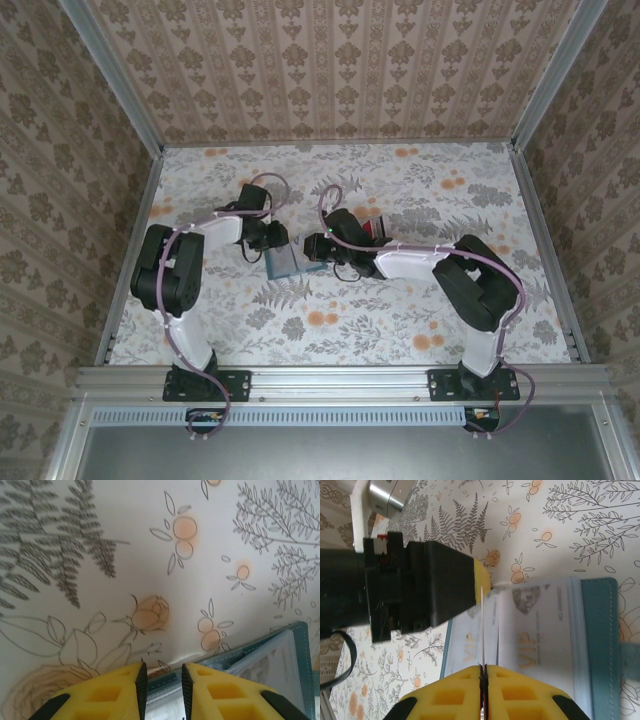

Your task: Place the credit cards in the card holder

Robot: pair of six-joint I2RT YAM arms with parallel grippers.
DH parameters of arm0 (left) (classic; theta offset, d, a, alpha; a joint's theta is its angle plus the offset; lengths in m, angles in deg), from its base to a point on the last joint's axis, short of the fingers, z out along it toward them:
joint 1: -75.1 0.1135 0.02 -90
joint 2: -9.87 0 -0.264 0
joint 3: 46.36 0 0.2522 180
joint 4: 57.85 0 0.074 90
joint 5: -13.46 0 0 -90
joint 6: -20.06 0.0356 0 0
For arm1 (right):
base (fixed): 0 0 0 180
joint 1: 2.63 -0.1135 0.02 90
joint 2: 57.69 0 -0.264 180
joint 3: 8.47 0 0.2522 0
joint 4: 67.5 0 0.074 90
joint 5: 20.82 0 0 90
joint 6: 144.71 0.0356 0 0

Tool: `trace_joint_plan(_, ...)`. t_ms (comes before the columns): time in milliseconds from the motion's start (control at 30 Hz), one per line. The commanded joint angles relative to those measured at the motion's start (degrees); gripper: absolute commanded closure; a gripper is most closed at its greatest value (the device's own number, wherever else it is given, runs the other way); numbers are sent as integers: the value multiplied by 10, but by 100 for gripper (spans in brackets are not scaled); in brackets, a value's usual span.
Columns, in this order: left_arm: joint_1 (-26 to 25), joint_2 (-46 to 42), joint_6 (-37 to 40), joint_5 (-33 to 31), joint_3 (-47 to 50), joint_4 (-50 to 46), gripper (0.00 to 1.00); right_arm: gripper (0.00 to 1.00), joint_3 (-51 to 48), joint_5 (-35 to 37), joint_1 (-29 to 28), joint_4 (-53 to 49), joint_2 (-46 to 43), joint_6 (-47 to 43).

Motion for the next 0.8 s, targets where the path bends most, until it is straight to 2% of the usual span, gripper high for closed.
trace_joint_plan(0, -1, -15, -9, 0, 12, -26, 71, 87, 25, -5, -1, -10, 14, -9)
trace_joint_plan(200, 1, -60, -2, -20, 5, -48, 71, 87, 47, -43, 6, -32, 38, -23)
trace_joint_plan(500, 1, -148, -25, -18, 63, -40, 71, 87, 39, -54, 16, -31, 50, -29)
trace_joint_plan(767, 1, -154, -41, -17, 117, -33, 71, 88, 57, -106, 29, -30, 73, -41)
